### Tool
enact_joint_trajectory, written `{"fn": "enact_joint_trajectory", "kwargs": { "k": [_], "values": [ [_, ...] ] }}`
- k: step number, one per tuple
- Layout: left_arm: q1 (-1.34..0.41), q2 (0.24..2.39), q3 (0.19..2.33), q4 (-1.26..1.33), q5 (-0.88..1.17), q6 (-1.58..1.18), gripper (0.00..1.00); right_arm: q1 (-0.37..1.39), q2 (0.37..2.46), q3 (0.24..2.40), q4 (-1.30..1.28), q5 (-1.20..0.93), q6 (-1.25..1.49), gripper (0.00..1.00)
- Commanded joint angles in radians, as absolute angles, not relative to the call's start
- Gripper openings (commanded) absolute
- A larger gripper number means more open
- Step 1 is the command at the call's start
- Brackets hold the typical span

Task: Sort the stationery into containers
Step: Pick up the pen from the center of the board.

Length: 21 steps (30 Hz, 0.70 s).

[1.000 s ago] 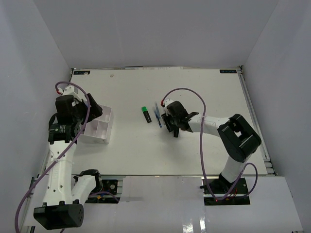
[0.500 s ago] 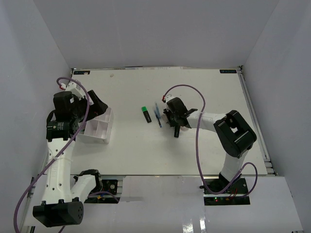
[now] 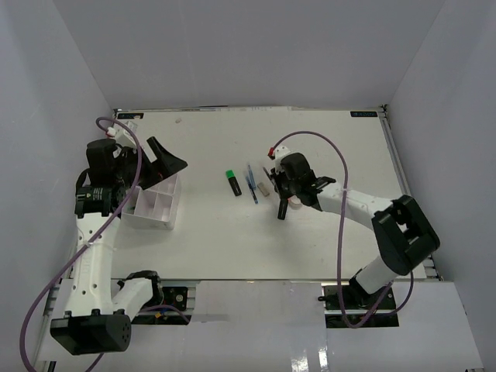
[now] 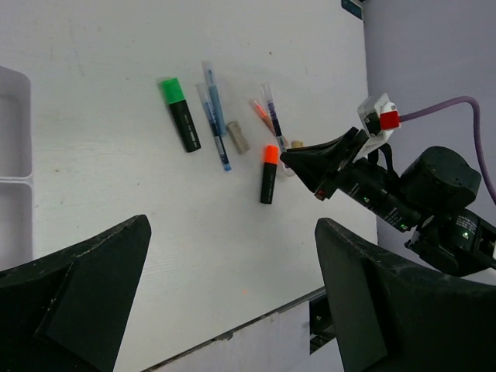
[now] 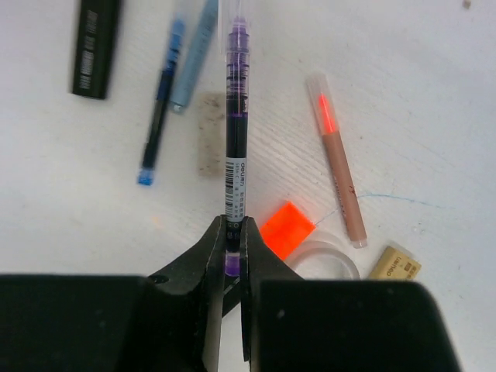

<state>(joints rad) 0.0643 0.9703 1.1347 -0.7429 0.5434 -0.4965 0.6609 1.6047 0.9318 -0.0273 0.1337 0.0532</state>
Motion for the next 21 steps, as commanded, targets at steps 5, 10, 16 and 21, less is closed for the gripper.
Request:
{"fn": "enact_joint_trajectory", "kwargs": {
  "k": [5,10,16,21],
  "values": [
    [-0.122,1.015,1.199,-0.606,0.524,-0.638,0.98,0.699,1.317,0.848,0.170,-0.141,-0.032,0.08],
    [-0.307,1.097,1.241,-0.545,0.419,-0.683,0.98,0.721,1.244,0.836,0.233,-0.247,-0.041,0.08],
    [-0.435,1.210,1.327,-0.496,0.281,-0.699,0.98,0.729,1.197,0.833,0.282,-0.322,-0.015,0.08],
    [-0.515,1.296,1.394,-0.491,0.193,-0.699,0.91,0.730,1.172,0.816,0.287,-0.328,-0.021,0.08]
  ]
}}
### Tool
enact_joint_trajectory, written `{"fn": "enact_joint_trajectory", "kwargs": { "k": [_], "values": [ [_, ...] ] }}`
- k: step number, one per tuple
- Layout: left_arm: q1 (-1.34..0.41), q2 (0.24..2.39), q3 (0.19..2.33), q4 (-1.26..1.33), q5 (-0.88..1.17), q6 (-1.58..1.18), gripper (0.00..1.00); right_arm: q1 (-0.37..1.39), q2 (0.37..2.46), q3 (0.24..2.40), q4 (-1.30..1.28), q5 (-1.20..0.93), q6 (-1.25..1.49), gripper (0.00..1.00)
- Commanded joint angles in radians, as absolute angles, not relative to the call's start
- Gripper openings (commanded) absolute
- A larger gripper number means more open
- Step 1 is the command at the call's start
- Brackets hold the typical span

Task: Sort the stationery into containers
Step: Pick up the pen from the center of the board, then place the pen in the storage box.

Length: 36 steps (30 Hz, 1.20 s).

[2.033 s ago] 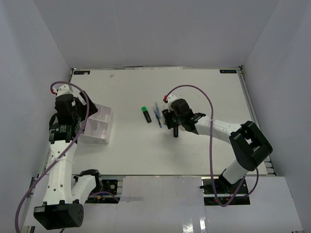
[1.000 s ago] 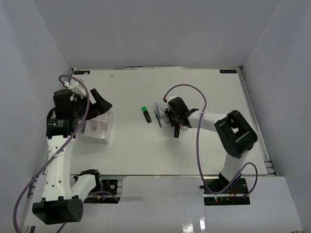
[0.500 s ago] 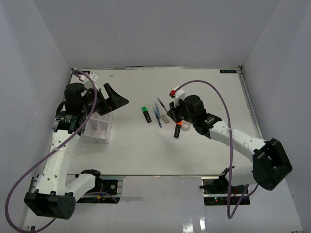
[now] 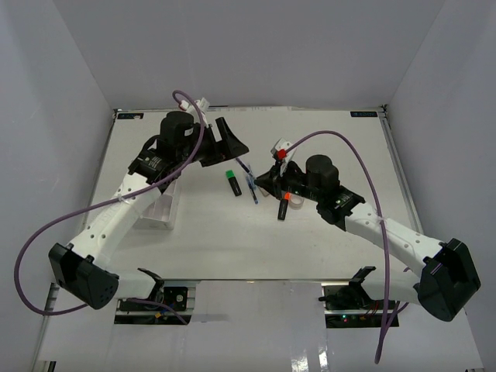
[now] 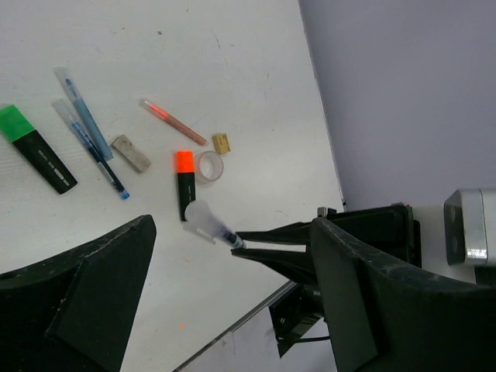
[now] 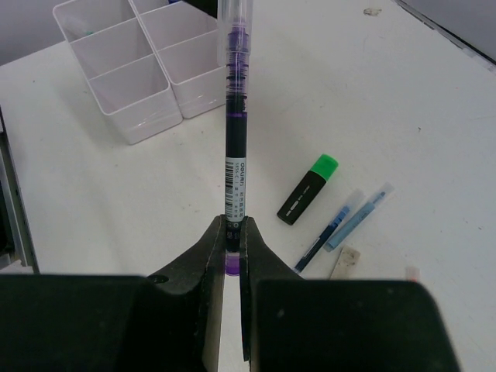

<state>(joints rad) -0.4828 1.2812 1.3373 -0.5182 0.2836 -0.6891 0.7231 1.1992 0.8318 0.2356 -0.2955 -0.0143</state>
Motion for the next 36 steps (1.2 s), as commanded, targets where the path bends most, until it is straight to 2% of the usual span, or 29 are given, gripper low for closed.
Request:
{"fn": "enact_joint_trajectory", "kwargs": {
  "k": [1,3,6,7,10,11,13,14,18,21,22,24,25,27,28,29,31,36],
  "values": [
    [-0.525,1.319,1.400,-0.491,0.190,-0.699,0.90,0.732,1.169,0.813,0.287,-0.330,-0.025,0.08],
    [-0.546,1.339,1.417,-0.491,0.183,-0.699,0.86,0.732,1.163,0.804,0.293,-0.333,-0.021,0.08],
    [-0.569,1.358,1.427,-0.489,0.173,-0.695,0.72,0.732,1.158,0.792,0.308,-0.334,-0.011,0.08],
    [-0.574,1.362,1.428,-0.488,0.170,-0.695,0.64,0.730,1.158,0.788,0.311,-0.333,-0.009,0.08],
    [-0.584,1.362,1.420,-0.489,0.167,-0.693,0.53,0.730,1.160,0.778,0.327,-0.331,-0.008,0.08],
    [-0.589,1.361,1.413,-0.489,0.169,-0.695,0.46,0.730,1.160,0.775,0.328,-0.331,-0.008,0.08],
    [-0.592,1.356,1.404,-0.488,0.170,-0.698,0.38,0.730,1.163,0.773,0.336,-0.331,0.017,0.08],
    [-0.594,1.353,1.396,-0.488,0.169,-0.698,0.29,0.730,1.163,0.773,0.339,-0.331,0.018,0.08],
    [-0.595,1.345,1.385,-0.488,0.167,-0.698,0.13,0.730,1.164,0.772,0.348,-0.331,0.025,0.11],
    [-0.595,1.332,1.376,-0.489,0.138,-0.692,0.09,0.730,1.161,0.772,0.347,-0.324,0.031,0.23],
    [-0.595,1.325,1.373,-0.491,0.123,-0.686,0.08,0.730,1.158,0.770,0.344,-0.316,0.032,0.39],
    [-0.595,1.299,1.359,-0.500,0.063,-0.674,0.10,0.730,1.154,0.765,0.330,-0.301,0.032,0.57],
    [-0.595,1.292,1.356,-0.508,0.039,-0.666,0.11,0.730,1.147,0.764,0.319,-0.281,0.032,0.74],
    [-0.594,1.278,1.362,-0.555,-0.039,-0.650,0.11,0.730,1.144,0.762,0.281,-0.261,0.035,0.87],
    [-0.592,1.260,1.361,-0.575,-0.116,-0.637,0.11,0.730,1.137,0.761,0.269,-0.247,0.035,0.96],
    [-0.580,1.252,1.361,-0.592,-0.150,-0.632,0.10,0.730,1.134,0.752,0.258,-0.241,0.035,0.98],
    [-0.552,1.218,1.351,-0.652,-0.257,-0.623,0.09,0.729,1.115,0.736,0.236,-0.224,0.038,0.91],
    [-0.445,1.125,1.312,-0.756,-0.432,-0.604,0.09,0.729,1.075,0.683,0.213,-0.198,0.052,0.90]
  ]
}}
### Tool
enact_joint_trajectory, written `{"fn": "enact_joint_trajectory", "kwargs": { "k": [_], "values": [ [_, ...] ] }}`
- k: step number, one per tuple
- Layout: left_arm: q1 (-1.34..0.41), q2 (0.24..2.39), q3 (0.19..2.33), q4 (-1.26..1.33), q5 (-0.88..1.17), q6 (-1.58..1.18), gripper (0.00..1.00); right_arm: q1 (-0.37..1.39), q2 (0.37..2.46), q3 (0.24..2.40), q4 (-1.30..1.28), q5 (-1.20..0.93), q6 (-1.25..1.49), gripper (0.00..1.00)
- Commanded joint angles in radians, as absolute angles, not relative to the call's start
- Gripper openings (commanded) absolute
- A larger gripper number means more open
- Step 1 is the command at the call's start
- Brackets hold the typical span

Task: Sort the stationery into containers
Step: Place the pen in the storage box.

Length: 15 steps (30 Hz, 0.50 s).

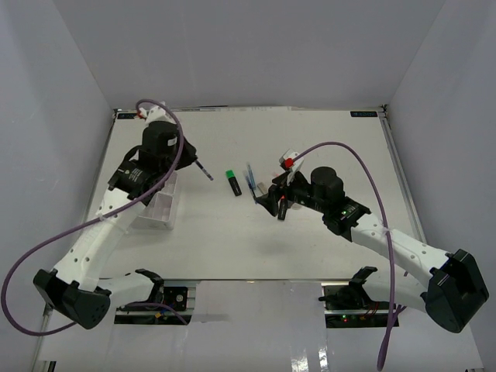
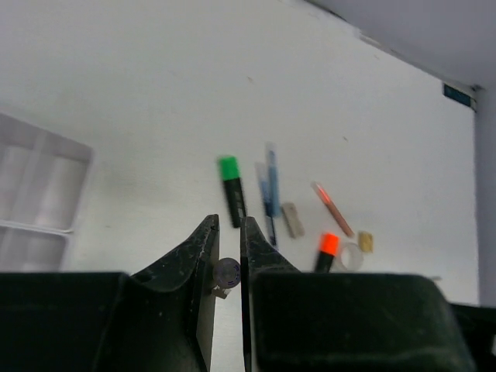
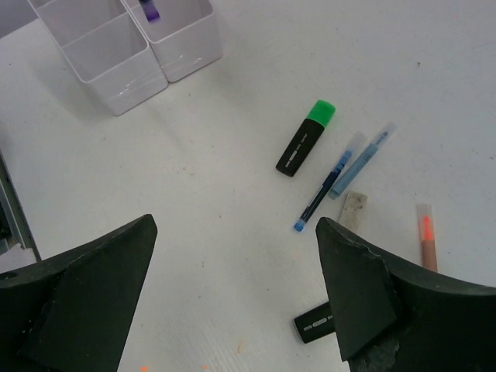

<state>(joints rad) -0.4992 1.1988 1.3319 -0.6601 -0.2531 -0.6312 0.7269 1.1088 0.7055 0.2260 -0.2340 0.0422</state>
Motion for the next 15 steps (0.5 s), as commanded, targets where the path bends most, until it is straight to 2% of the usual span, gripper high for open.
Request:
{"fn": "enact_joint_trajectory", "kwargs": {
  "k": [1,3,9,15],
  "values": [
    [-0.395,1.109,1.292,-0.768,-0.451,-0.598,0.09,0.729,1.071,0.678,0.210,-0.196,0.052,0.90],
    [-0.344,1.063,1.270,-0.796,-0.505,-0.572,0.12,0.729,1.066,0.669,0.199,-0.190,0.049,0.90],
    [-0.206,0.965,1.164,-0.784,-0.655,-0.490,0.12,0.730,1.052,0.643,0.179,-0.199,0.029,0.90],
    [-0.080,0.907,1.059,-0.658,-0.689,-0.434,0.12,0.729,1.040,0.618,0.183,-0.224,0.029,0.90]
  ]
}}
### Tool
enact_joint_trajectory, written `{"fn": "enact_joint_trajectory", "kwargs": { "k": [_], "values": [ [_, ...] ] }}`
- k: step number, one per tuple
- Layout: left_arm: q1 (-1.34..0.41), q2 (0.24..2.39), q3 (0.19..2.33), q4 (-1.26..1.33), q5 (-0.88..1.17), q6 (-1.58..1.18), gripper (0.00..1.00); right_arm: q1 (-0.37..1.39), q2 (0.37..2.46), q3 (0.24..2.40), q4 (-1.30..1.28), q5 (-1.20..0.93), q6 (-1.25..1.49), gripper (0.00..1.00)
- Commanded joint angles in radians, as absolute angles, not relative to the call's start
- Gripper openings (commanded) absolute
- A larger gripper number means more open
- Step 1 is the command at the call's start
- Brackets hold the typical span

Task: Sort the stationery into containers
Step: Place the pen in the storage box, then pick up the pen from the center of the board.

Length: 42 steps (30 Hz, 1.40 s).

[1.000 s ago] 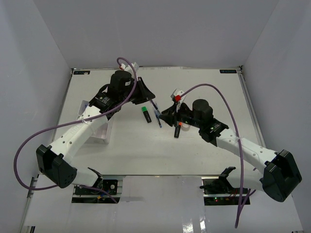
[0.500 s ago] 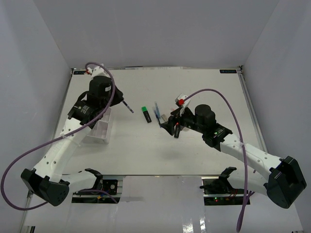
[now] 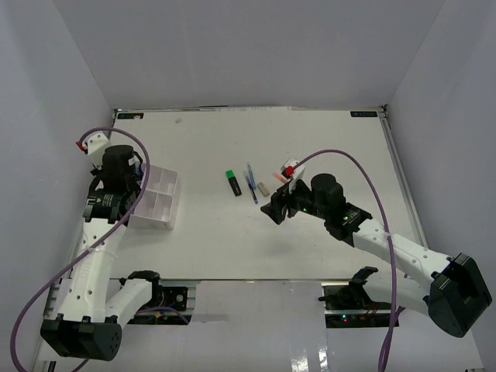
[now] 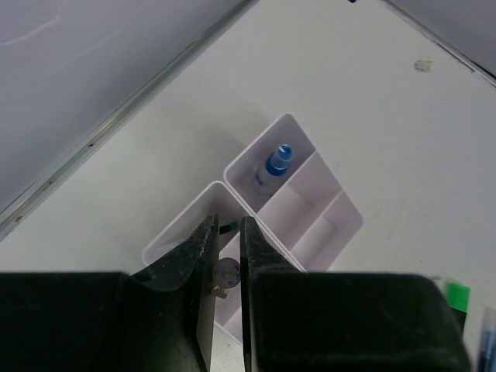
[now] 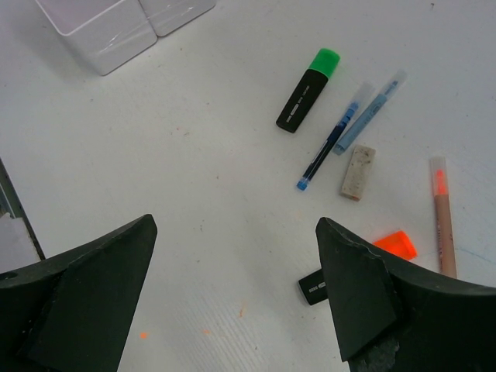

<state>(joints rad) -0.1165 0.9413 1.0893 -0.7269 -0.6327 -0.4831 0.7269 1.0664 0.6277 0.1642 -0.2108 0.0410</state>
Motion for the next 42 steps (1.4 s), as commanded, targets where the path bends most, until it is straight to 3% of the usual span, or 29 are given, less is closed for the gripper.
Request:
{"fn": "enact_joint_trajectory", "kwargs": {
  "k": [1,13,28,36,42],
  "values": [
    [-0.060,0.894,1.045,-0.638,-0.687,-0.428,0.12,0.729,1.040,0.615,0.183,-0.225,0.029,0.90],
    [0.032,0.893,0.893,-0.460,-0.646,-0.434,0.12,0.729,1.022,0.589,0.184,-0.230,0.028,0.90],
    [0.051,0.890,0.758,-0.414,-0.623,-0.471,0.34,0.729,1.042,0.591,0.184,-0.229,0.029,0.90],
    [0.054,0.891,0.758,-0.446,-0.598,-0.485,0.60,0.730,1.052,0.597,0.183,-0.227,0.029,0.90],
    [0.054,0.885,0.879,-0.538,-0.537,-0.471,0.81,0.729,1.077,0.630,0.146,-0.199,0.028,0.90]
  ]
}}
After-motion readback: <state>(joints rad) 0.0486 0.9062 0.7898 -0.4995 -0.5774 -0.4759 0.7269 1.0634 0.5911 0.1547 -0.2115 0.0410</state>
